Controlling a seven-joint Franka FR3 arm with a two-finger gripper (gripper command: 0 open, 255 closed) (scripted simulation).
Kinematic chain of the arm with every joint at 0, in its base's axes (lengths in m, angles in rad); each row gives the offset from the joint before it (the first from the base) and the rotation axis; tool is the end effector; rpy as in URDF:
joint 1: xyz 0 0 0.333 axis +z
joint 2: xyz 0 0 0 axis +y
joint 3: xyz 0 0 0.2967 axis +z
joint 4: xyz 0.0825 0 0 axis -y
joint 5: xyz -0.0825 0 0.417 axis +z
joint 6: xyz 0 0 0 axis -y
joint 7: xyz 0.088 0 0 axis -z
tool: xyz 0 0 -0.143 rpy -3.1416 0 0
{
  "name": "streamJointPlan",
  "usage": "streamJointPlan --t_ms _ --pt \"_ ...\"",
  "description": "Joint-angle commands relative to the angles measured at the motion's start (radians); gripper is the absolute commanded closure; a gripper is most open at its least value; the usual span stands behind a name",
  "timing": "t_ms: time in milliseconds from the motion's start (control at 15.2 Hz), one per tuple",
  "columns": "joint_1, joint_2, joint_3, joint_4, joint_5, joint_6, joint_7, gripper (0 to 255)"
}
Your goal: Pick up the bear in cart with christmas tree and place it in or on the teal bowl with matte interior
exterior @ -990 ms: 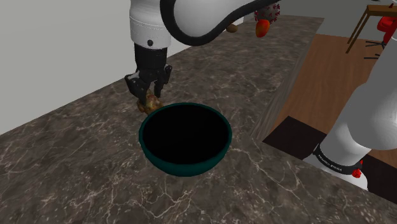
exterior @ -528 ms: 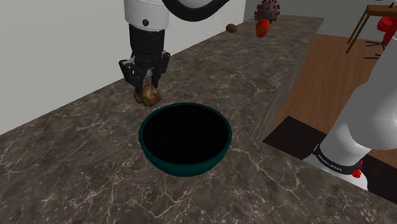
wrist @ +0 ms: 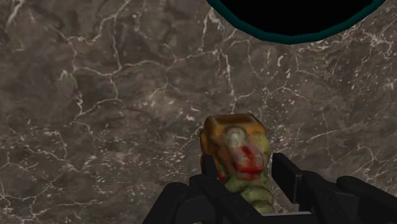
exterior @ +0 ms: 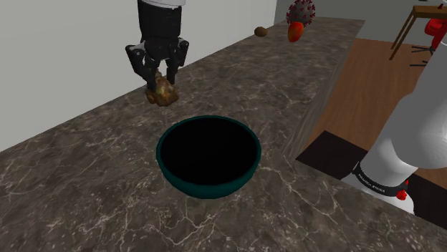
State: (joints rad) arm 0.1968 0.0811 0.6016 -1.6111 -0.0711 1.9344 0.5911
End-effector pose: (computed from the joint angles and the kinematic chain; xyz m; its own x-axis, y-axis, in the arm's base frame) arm 0.4644 0.4508 0.5446 0.9546 0.1959 0.2244 0.2267 -0.9664 -0.1207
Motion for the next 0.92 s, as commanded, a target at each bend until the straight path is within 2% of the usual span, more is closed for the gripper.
streamJointPlan --t_ms 0,726,792,858 --pt "0.001 0.004 0.001 0.032 -0.002 -0.029 0.0 255" --pt "0.025 0.057 0.01 0.242 -0.037 -0.196 0.015 255" --pt "0.026 0.058 0.01 0.246 -0.038 -0.199 0.015 255" --pt "0.023 0.022 0.013 0.206 -0.019 -0.19 0.021 255"
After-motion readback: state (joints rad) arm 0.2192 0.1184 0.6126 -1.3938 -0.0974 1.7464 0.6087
